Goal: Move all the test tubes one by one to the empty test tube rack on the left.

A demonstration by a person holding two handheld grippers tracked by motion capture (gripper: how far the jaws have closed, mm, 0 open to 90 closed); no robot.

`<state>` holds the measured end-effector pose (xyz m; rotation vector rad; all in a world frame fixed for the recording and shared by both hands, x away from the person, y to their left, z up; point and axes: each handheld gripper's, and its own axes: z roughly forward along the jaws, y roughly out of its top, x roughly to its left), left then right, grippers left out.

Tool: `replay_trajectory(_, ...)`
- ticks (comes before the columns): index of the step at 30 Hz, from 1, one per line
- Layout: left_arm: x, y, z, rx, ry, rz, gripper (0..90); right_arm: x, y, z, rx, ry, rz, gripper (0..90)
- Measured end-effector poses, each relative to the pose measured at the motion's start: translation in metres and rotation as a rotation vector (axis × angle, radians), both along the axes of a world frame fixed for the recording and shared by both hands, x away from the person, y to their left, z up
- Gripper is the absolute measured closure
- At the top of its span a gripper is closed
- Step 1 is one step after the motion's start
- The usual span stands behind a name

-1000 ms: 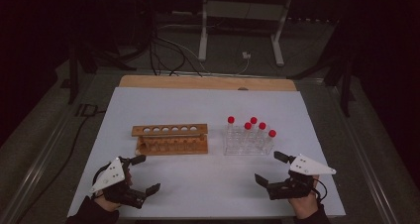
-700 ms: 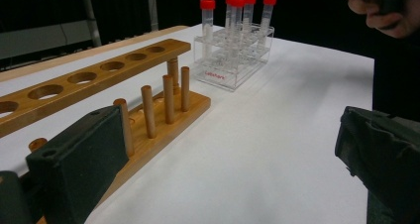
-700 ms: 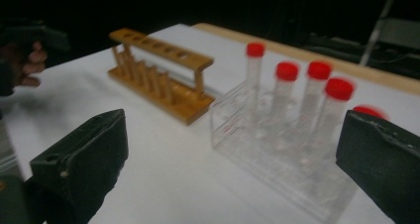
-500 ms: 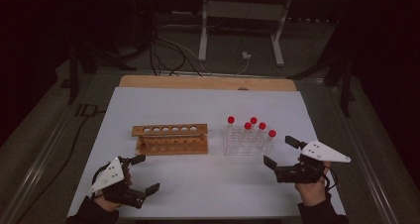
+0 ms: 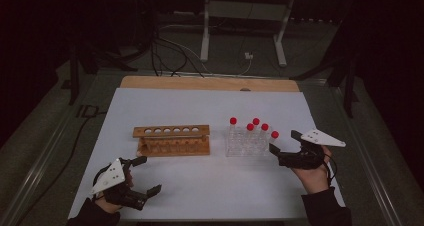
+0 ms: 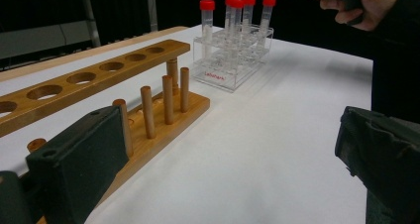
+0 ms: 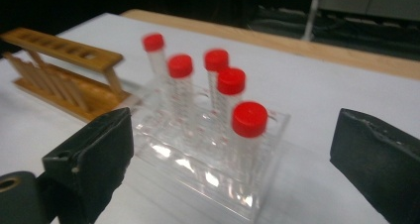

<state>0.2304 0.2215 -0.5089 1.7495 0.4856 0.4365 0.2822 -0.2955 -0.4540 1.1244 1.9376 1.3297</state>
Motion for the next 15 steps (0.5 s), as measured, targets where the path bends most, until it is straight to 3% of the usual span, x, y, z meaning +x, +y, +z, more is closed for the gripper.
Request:
replay_trajectory(8, 0.000, 0.000, -0.001, 0.001, 0.002, -0.001, 0.4, 0.012, 0.002, -0.015, -0.057, 0.055, -0.049, 9.8)
replay_trajectory(15, 0.001, 0.000, -0.002, 0.004, 0.005, -0.003, 0.5, 0.017, 0.006, -0.021, -0.082, 0.084, -0.047, 26.3)
